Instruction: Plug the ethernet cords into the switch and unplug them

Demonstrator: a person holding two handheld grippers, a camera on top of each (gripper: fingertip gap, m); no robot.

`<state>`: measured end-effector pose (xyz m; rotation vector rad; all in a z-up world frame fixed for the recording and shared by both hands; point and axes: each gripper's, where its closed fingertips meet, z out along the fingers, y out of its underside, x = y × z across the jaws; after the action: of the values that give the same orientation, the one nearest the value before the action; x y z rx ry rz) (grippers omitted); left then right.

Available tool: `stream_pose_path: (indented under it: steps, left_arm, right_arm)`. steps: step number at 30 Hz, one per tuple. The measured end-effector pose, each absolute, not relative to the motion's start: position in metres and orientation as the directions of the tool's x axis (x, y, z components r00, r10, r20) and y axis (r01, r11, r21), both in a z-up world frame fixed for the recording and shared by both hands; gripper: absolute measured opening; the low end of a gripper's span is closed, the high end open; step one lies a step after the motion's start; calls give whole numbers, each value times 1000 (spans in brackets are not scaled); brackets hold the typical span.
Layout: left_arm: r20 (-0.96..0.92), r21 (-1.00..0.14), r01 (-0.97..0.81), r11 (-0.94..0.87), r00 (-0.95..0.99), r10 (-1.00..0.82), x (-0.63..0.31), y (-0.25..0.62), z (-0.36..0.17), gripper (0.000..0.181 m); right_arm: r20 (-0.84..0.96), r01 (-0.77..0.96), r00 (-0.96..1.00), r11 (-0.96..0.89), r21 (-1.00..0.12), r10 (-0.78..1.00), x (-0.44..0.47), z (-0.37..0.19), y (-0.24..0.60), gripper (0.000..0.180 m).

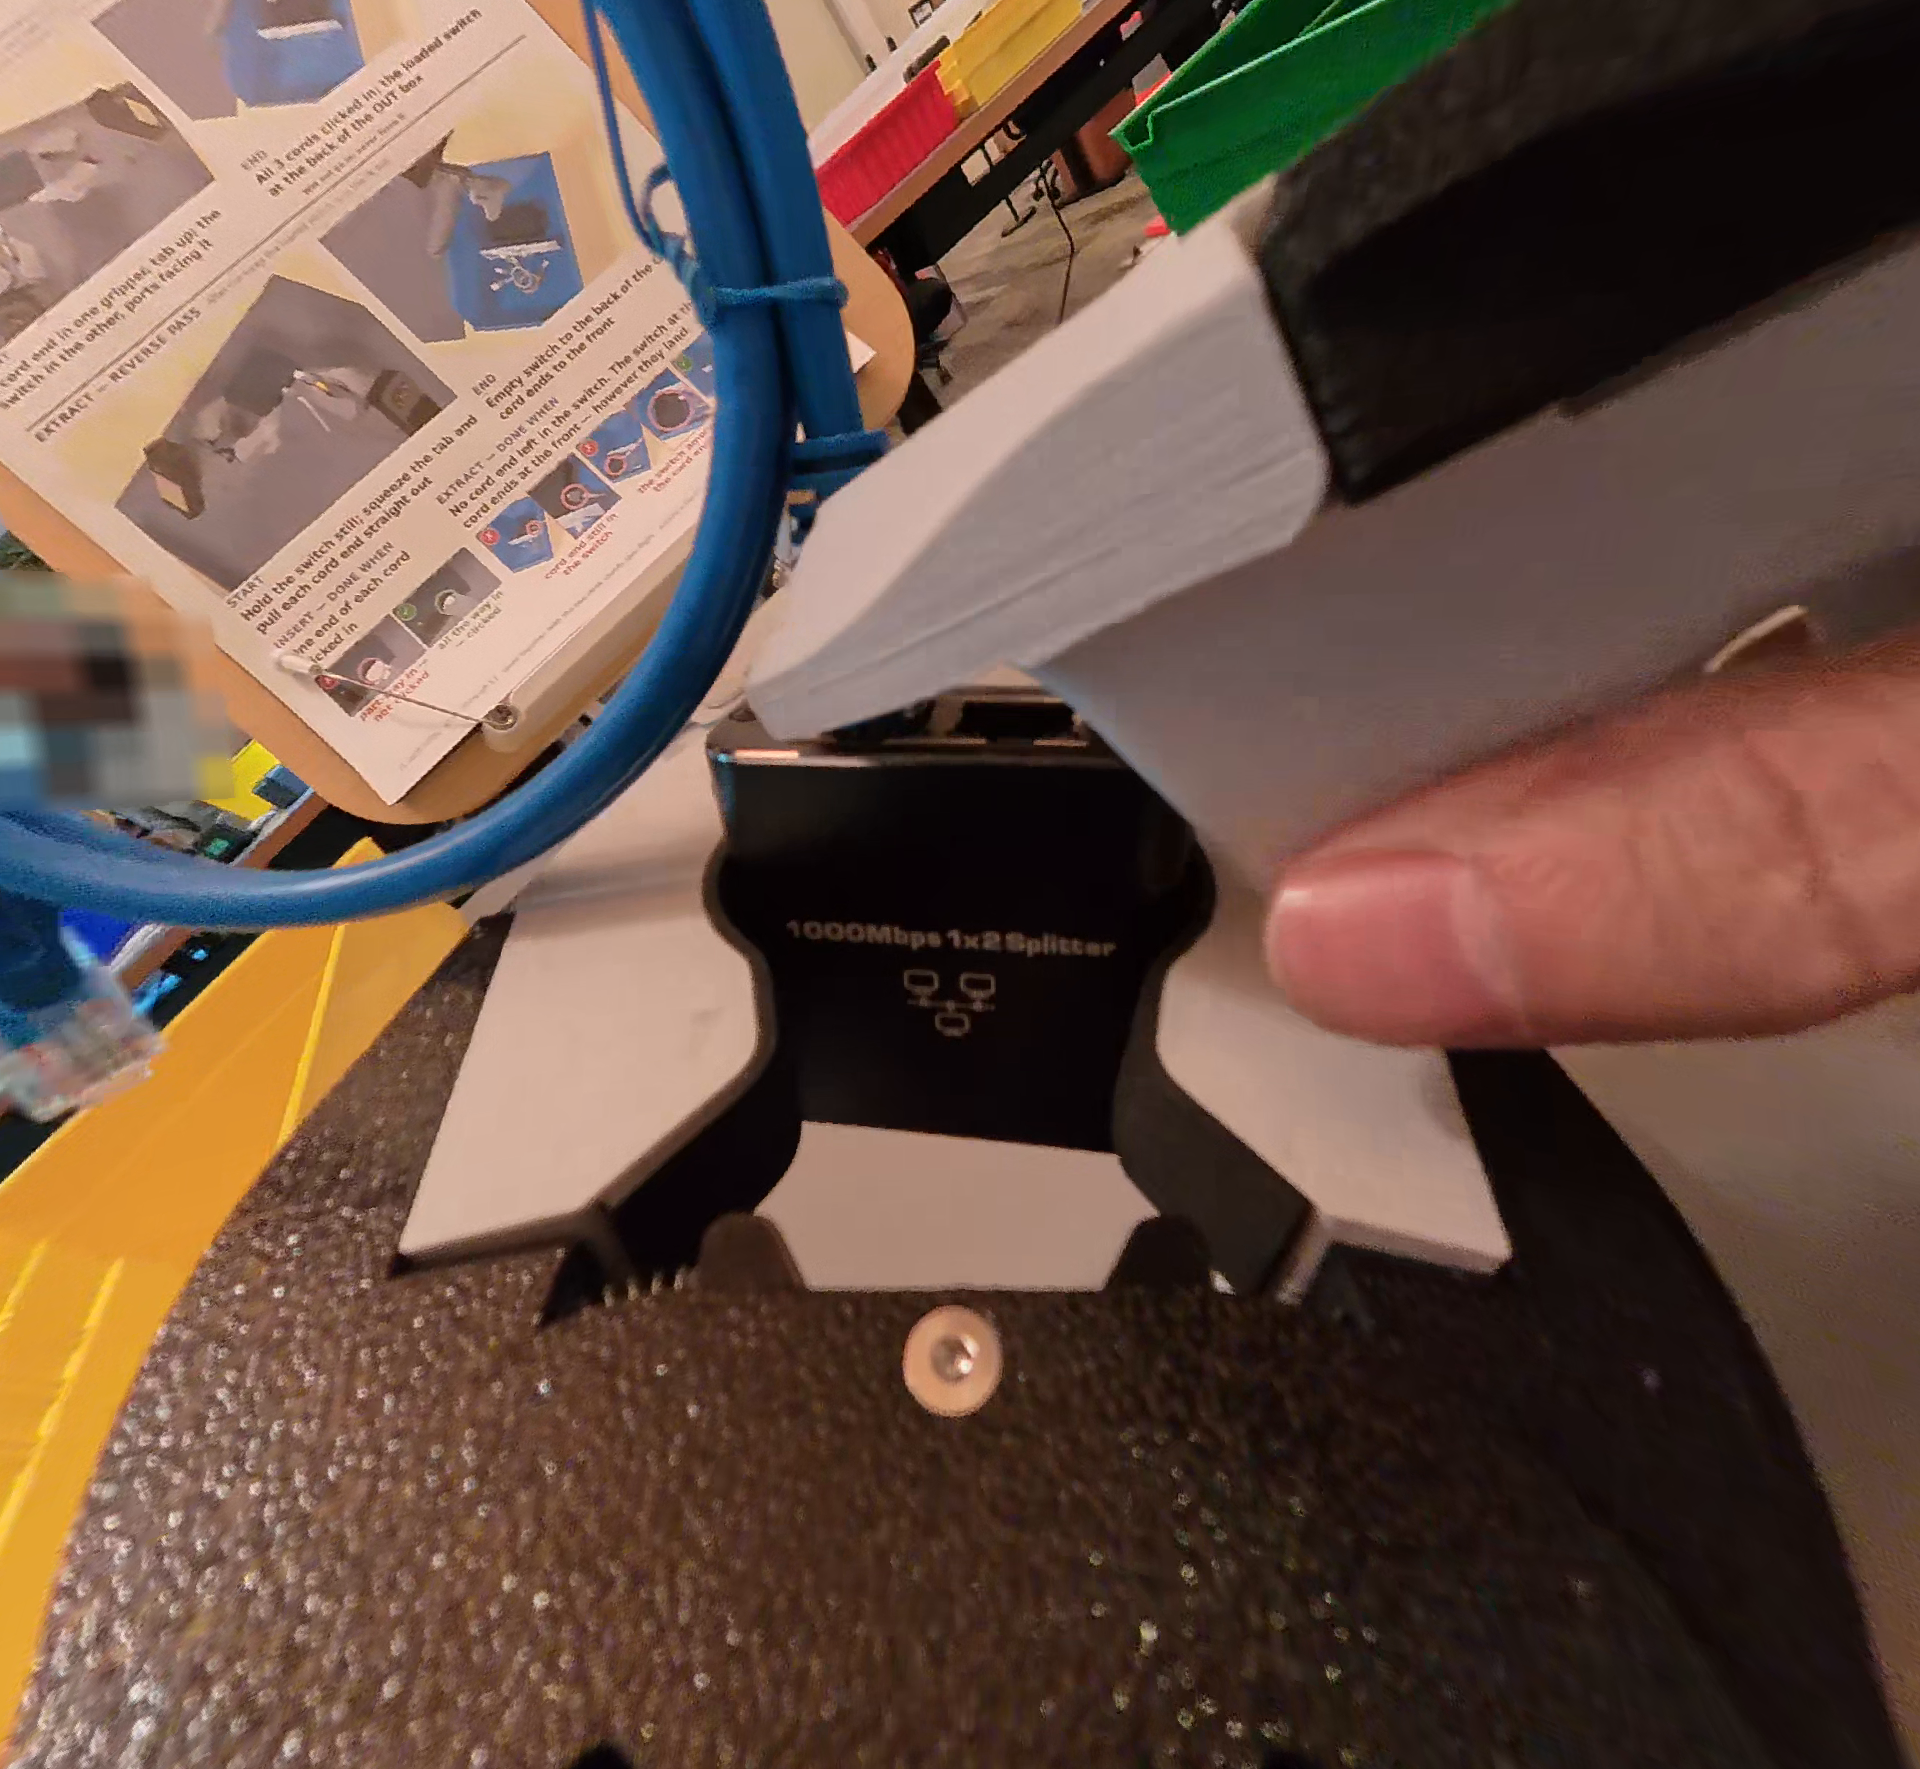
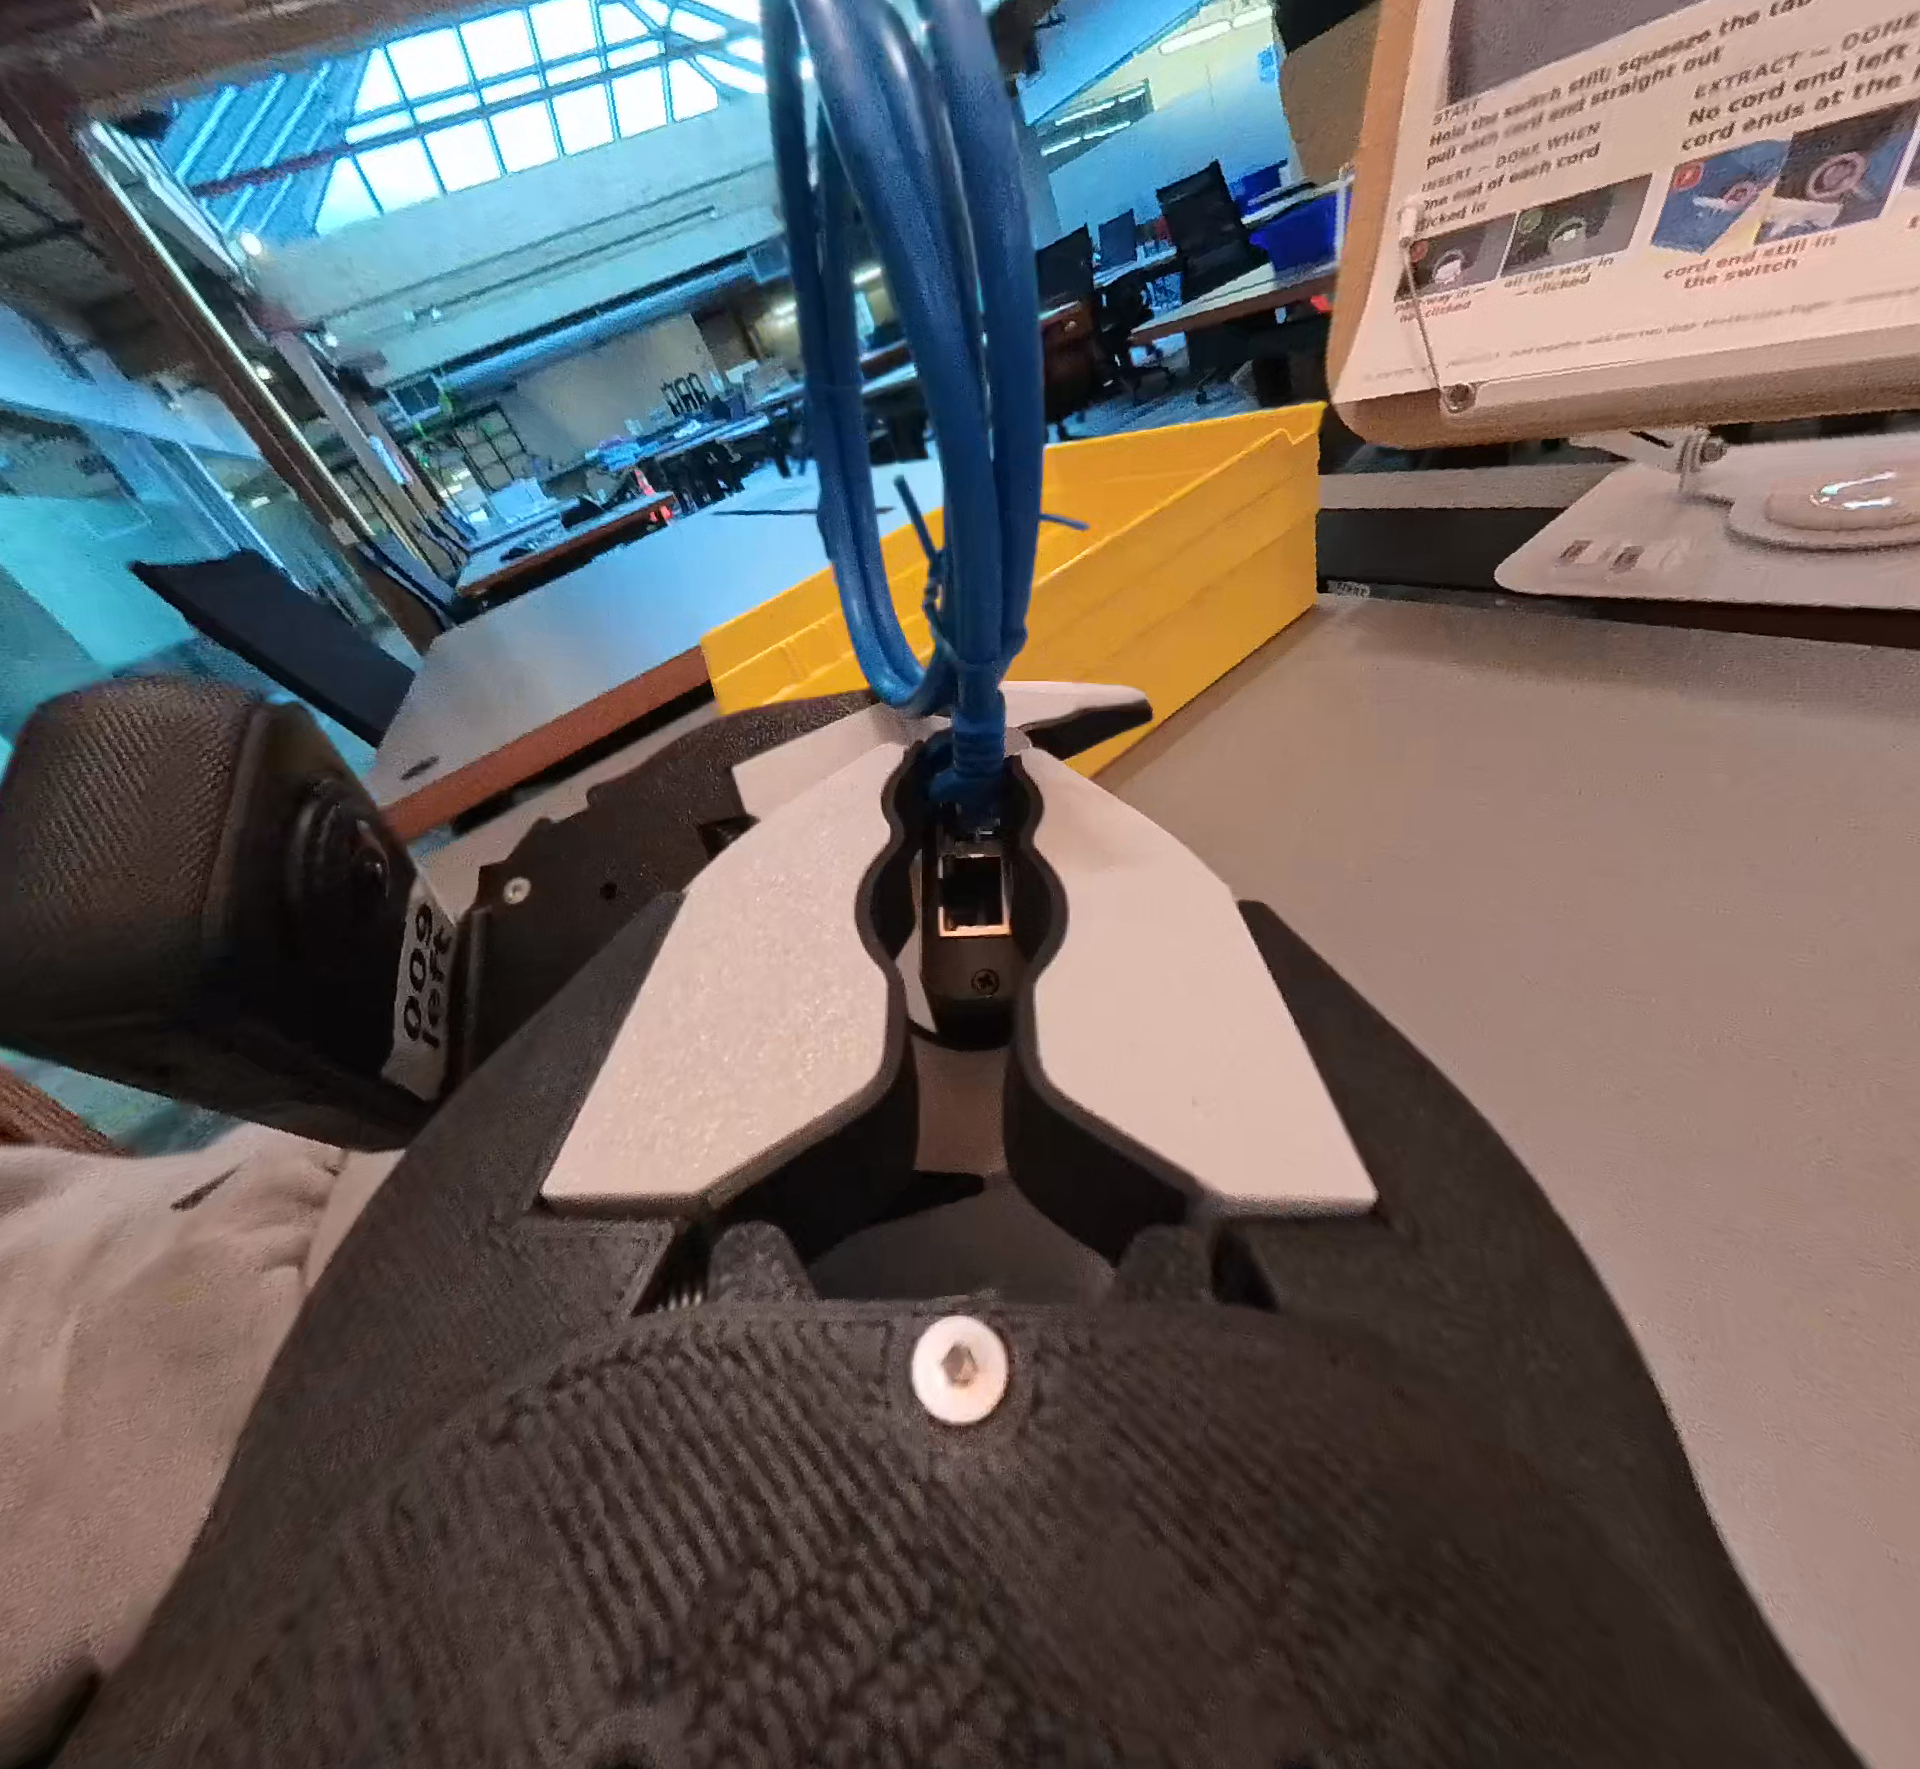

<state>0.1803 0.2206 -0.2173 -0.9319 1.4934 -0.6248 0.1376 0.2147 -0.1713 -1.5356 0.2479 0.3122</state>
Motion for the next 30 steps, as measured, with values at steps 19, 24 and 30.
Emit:
stream_pose_path:
  steps: [19,24,30]
  left_arm:
    - [-576,-815,-120,567,63,-815,182,219,-209,76]
    - [-537,-830,-193,524,20,-843,193,223,-221,76]
    - [-488,-858,-194,476,16,-873,197,220,-219,76]
  right_arm:
    - [-463,-466,869,-29,-885,176,148,-171,215,14]
    - [-362,-353,926,-96,-931,106,157,-179,219,14]
    - [-180,-175,983,-120,-977,27,159,-175,217,14]
